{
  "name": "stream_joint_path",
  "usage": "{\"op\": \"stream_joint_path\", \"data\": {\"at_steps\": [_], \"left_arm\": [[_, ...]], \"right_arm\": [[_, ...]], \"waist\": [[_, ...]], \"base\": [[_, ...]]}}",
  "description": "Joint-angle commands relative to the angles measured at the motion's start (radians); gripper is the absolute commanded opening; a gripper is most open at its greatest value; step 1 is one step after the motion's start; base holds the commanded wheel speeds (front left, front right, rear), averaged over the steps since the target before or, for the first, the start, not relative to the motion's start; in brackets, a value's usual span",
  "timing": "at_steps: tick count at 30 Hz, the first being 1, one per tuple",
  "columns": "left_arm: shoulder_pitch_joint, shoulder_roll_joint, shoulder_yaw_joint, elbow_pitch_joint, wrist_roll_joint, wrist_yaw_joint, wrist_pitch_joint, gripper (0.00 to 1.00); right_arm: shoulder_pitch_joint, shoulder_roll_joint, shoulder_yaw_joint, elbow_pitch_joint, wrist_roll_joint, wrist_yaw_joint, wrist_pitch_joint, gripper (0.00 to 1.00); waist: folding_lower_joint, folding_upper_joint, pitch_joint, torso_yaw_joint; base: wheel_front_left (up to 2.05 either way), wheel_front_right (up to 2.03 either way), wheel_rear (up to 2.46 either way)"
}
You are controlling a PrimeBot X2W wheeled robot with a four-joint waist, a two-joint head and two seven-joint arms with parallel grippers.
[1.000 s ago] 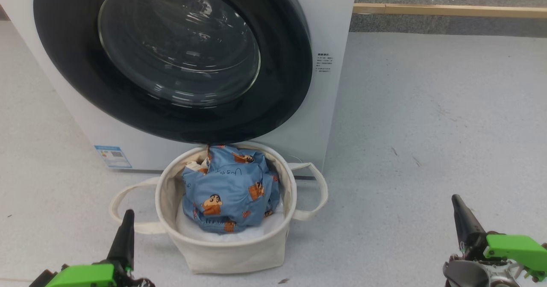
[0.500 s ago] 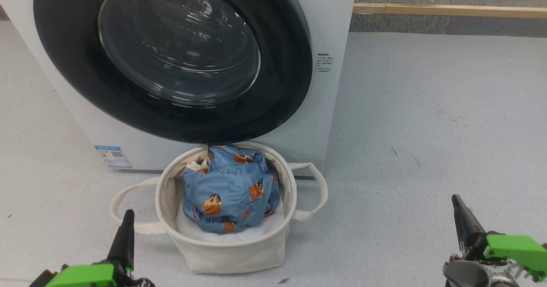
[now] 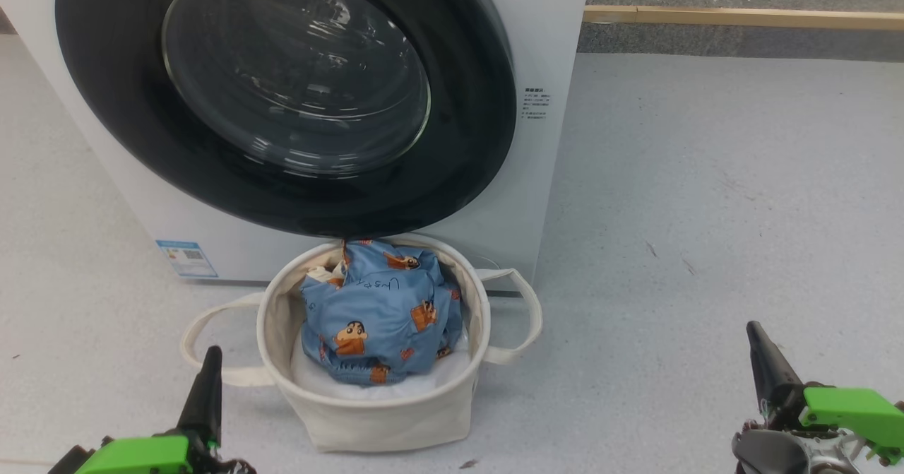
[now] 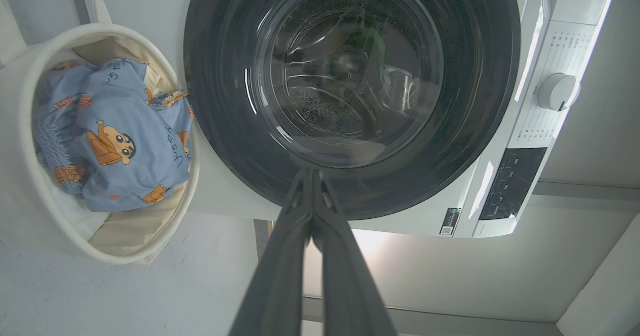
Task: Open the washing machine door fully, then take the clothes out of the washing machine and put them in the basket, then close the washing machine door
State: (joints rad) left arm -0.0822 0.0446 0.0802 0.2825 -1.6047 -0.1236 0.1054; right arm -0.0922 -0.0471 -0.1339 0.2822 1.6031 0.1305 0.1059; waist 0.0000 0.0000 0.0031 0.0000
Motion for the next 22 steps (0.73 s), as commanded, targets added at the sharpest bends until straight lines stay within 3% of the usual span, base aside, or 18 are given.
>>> {"op": "stream_joint_path", "data": {"at_steps": [1, 22], "left_arm": [[-0.026, 0.006, 0.035, -0.037, -0.003, -0.007, 0.009, 0.0], [-0.026, 0.006, 0.034, -0.037, -0.003, -0.007, 0.008, 0.0]], "right_arm": [[-0.016, -0.003, 0.02, -0.037, 0.005, 0.0, 0.007, 0.0], [-0.016, -0.003, 0.02, -0.037, 0.005, 0.0, 0.007, 0.0]], "waist": [[0.0, 0.0, 0.0, 0.0], [0.0, 0.0, 0.0, 0.0]], "base": [[0.0, 0.0, 0.0], [0.0, 0.0, 0.0]]}}
